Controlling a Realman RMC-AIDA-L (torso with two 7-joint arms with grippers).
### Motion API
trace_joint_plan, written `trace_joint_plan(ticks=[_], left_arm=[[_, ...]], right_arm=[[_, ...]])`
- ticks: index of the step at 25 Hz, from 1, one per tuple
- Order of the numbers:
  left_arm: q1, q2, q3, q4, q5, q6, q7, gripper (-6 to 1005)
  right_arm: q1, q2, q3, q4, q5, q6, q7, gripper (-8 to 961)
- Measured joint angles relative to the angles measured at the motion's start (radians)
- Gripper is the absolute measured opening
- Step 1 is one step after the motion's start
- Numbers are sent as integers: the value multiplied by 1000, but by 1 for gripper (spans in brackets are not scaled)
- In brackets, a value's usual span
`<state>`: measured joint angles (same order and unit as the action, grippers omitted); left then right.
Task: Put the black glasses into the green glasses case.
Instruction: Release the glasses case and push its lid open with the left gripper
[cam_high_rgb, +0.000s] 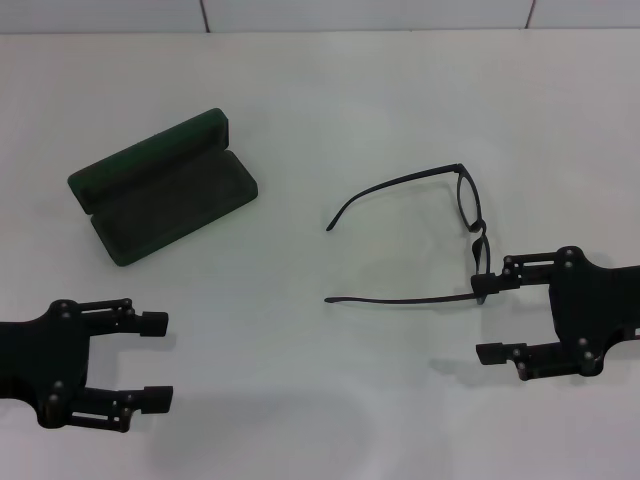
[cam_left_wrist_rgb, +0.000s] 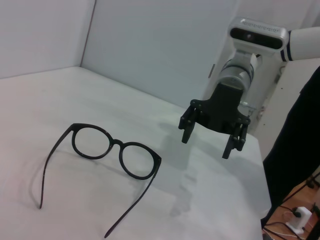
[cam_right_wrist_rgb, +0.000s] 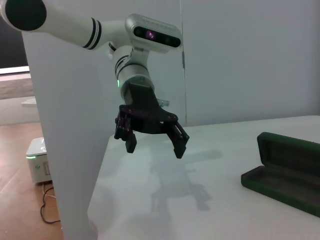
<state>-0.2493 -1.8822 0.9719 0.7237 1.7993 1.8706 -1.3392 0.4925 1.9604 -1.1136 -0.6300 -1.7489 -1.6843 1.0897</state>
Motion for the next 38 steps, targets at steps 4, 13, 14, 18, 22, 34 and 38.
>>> trace_joint_plan(ticks=[4,13,14,18,22,34,38], left_arm=[[-1,0,-1,0,0,-14,-15,862],[-18,-7,-26,1,21,-20,-85,861],[-26,-8,-51,3,22,-22,-130,861],[-77,-5,-141,18,36,-27,-301,862],[-142,6,-157,128,99,-63,-494,861],[-515,-5,-142,374,665,-104,-783,859],[-580,-22,-112,361,824,-142,-782,858]], right_arm=[[0,0,0,0,0,0,0,675],[-5,2,4,-1,0,-1,1,674],[-5,2,5,0,0,-1,1,674],[-6,2,6,-1,0,-5,1,674],[-2,2,1,-1,0,-6,2,674],[7,2,-6,-3,-1,-8,15,675],[35,13,-29,-5,-9,0,29,675]])
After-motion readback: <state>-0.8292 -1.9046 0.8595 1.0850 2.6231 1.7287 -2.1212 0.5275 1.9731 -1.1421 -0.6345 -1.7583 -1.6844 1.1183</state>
